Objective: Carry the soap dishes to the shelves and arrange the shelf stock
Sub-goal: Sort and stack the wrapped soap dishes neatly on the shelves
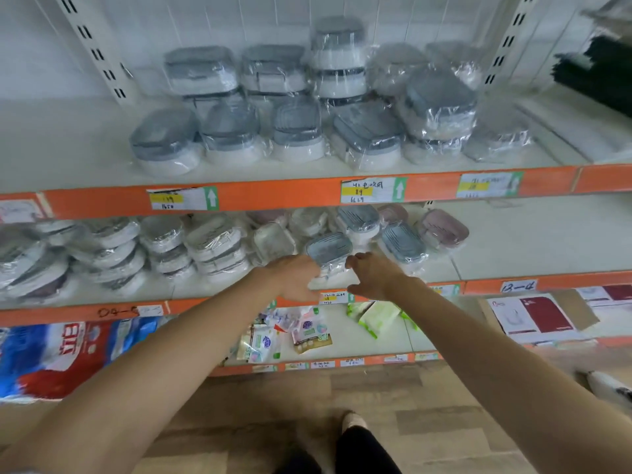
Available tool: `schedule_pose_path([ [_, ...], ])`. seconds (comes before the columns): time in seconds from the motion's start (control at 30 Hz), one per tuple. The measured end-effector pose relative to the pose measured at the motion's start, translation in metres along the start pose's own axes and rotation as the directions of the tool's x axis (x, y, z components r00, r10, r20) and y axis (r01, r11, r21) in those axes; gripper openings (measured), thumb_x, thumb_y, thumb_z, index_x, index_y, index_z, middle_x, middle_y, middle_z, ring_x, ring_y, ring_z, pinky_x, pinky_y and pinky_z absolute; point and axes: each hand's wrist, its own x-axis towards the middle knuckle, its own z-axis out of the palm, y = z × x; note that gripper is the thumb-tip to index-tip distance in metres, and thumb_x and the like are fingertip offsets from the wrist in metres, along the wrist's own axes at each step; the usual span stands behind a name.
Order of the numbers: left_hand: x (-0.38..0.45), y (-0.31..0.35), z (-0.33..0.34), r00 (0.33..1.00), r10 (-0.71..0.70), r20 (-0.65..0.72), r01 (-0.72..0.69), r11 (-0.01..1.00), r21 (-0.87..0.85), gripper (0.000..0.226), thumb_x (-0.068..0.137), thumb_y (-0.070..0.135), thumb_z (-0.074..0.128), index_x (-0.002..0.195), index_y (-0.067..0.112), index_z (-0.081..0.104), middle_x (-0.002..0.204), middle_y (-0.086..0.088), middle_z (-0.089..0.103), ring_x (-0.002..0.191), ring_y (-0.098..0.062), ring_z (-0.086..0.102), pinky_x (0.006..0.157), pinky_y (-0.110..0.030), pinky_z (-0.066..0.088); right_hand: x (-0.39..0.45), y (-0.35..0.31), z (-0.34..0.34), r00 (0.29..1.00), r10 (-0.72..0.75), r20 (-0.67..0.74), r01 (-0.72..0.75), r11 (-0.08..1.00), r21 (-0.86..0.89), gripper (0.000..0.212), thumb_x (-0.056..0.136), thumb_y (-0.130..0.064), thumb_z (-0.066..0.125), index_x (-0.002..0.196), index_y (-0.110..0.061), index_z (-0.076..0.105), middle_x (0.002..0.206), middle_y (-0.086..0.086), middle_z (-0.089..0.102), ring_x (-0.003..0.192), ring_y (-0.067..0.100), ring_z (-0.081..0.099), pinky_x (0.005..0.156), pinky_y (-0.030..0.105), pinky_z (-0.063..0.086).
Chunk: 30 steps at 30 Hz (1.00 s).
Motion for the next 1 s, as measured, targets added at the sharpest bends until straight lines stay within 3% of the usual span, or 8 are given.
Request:
schedule_pose_path([
  [0.3,-0.051,0.017,-0.056,0.998,0.048,-0.039,-0.047,0.999,0.023,0.048,0.089,0.043,0.060,0.115,0.003,0.062,0.115,-0.014,0.061,0.108,-0.030,0.056,0.088,-0.037,0.049,-0.053,-0.032,-0.046,0.998,-0.038,-0.053,0.037,0.999,-0.010,0.046,0.092,-0.031,0.055,0.133,-0.011,0.044,0.128,0.009,0.053,0.120,0.026,0.048,0.091,0.035,0.044],
  [0.57,-0.071,0.022,-0.104,0.977,0.056,-0.204,-0.048,0.998,0.042,0.043,0.088,0.043,0.063,0.093,0.000,0.064,0.087,-0.011,0.062,0.082,-0.026,0.056,0.070,-0.035,0.046,-0.078,-0.037,-0.090,0.976,-0.063,-0.208,0.042,0.994,-0.105,0.046,0.090,-0.033,0.058,0.130,-0.012,0.047,0.128,0.006,0.054,0.119,0.025,0.050,0.095,0.038,0.044],
  [0.8,-0.088,0.013,-0.122,0.940,0.031,-0.340,-0.031,1.000,0.006,0.041,0.087,0.042,0.063,0.108,0.008,0.064,0.109,-0.008,0.061,0.105,-0.026,0.057,0.089,-0.039,0.048,-0.078,-0.047,-0.120,0.957,-0.080,-0.280,0.061,0.995,-0.076,0.045,0.090,-0.029,0.060,0.129,-0.009,0.048,0.127,0.009,0.047,0.121,0.026,0.045,0.094,0.039,0.044],
  [0.9,-0.093,0.001,-0.132,0.897,-0.002,-0.442,-0.012,1.000,-0.029,0.033,0.086,0.034,0.063,0.106,0.008,0.063,0.110,-0.010,0.059,0.108,-0.027,0.055,0.092,-0.036,0.045,-0.073,-0.056,-0.136,0.941,-0.115,-0.318,0.091,0.992,-0.090,0.048,0.090,-0.027,0.060,0.132,-0.009,0.046,0.129,0.009,0.047,0.124,0.026,0.043,0.096,0.038,0.042],
  [1.0,-0.093,-0.011,-0.141,0.849,-0.070,-0.523,0.029,0.996,-0.086,0.043,0.087,0.034,0.061,0.120,0.007,0.059,0.123,-0.011,0.057,0.117,-0.026,0.051,0.097,-0.032,0.040,-0.065,-0.060,-0.151,0.930,-0.138,-0.340,0.106,0.988,-0.112,0.048,0.090,-0.027,0.059,0.134,-0.010,0.045,0.129,0.008,0.047,0.123,0.025,0.044,0.096,0.034,0.039],
])
